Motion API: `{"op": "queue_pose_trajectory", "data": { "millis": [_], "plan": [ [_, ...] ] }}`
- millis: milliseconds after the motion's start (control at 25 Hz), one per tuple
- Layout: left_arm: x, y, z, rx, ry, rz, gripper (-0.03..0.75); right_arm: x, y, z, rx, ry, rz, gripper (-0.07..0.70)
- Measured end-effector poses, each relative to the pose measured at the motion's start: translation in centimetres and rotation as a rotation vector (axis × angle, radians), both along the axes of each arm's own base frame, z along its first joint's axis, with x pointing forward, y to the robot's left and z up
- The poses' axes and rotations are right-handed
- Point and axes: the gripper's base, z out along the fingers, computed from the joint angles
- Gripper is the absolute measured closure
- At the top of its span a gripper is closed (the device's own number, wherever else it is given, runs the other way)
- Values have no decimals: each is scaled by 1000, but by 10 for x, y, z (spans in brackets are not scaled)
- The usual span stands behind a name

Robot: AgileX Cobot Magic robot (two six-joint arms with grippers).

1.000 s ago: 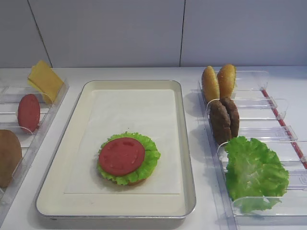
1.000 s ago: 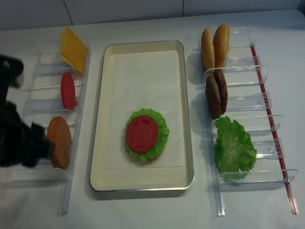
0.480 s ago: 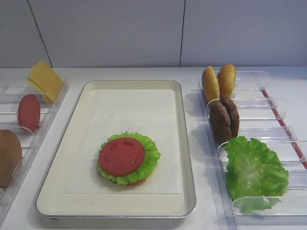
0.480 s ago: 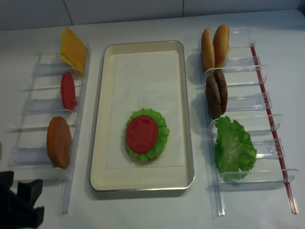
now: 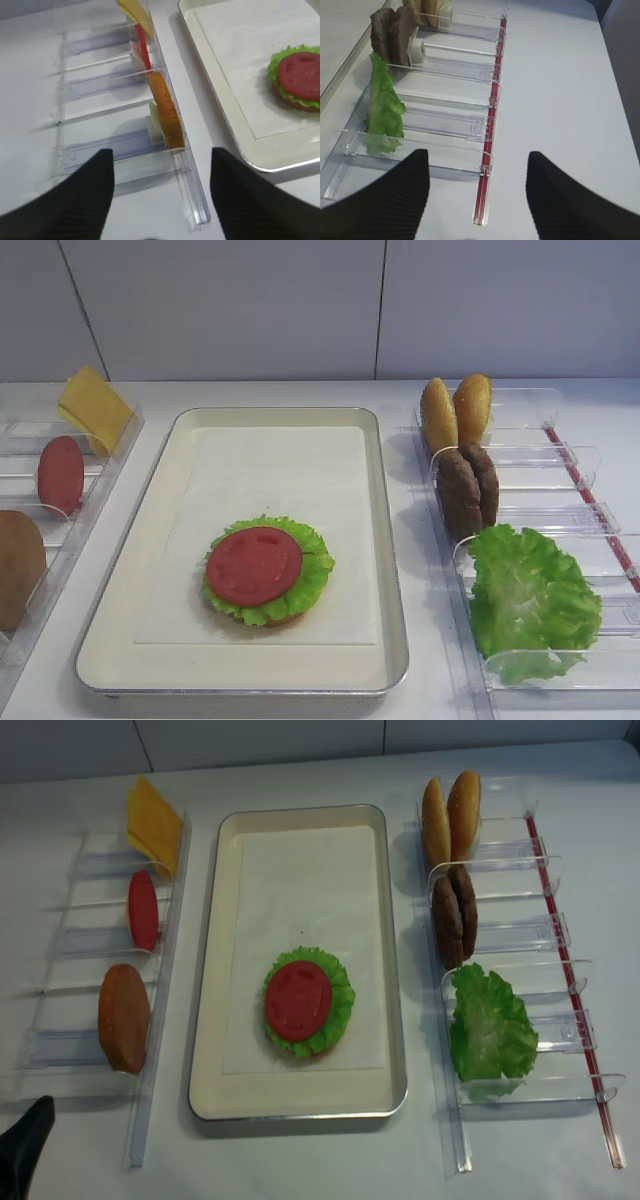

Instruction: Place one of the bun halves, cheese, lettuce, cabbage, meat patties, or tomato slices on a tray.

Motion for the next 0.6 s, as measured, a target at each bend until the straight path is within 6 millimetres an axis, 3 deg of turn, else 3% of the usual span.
{"op": "queue_pose_trajectory", "data": {
  "millis": [320,600],
  "plan": [
    [-15,3,1,-16,-85,1,316,0,0,0,0,0,0,184],
    [-21,4,-5,6,-1,2,318,0,0,0,0,0,0,184]
  ]
}}
